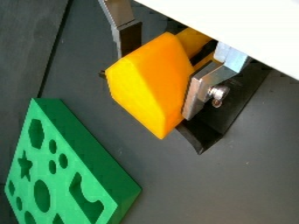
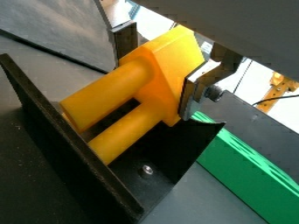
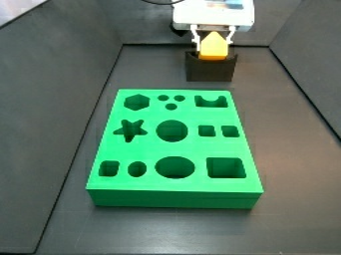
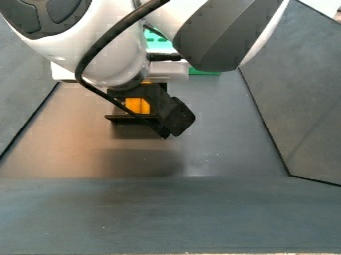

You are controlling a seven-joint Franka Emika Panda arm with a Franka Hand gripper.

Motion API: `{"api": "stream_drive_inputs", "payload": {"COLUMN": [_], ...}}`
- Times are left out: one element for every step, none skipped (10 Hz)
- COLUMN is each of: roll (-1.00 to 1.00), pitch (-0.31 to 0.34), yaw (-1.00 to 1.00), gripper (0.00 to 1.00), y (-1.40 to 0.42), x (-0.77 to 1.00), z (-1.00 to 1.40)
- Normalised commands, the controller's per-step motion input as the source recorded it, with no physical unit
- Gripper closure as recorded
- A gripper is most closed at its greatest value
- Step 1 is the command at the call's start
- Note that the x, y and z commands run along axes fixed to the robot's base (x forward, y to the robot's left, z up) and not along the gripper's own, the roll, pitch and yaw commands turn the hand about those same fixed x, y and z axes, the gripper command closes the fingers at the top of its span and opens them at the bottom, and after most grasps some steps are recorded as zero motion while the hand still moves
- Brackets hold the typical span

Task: Pick up the 3 prong object. Move up. Place the 3 prong object on the fixture. Regrasp the 3 prong object. Move to above the board. Insert the 3 prong object.
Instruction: Place the 3 prong object on the fixture, then regrasp the 3 prong object.

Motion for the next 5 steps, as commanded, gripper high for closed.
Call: {"api": "stream_drive_inputs", "payload": {"roll": [0.00, -0.01, -0.01, 0.00, 0.01], "pitch": [0.000, -0.026, -0.023, -0.014, -0.007], "yaw": [0.00, -0.01, -0.01, 0.01, 0.02], "gripper": [0.00, 0.00, 0.00, 0.00, 0.00], "y": [0.00, 0.00, 0.00, 0.01, 0.01], "x": [0.00, 0.00, 0.00, -0.03, -0.03], "z": [0.00, 1.00, 1.00, 1.00, 1.00]}}
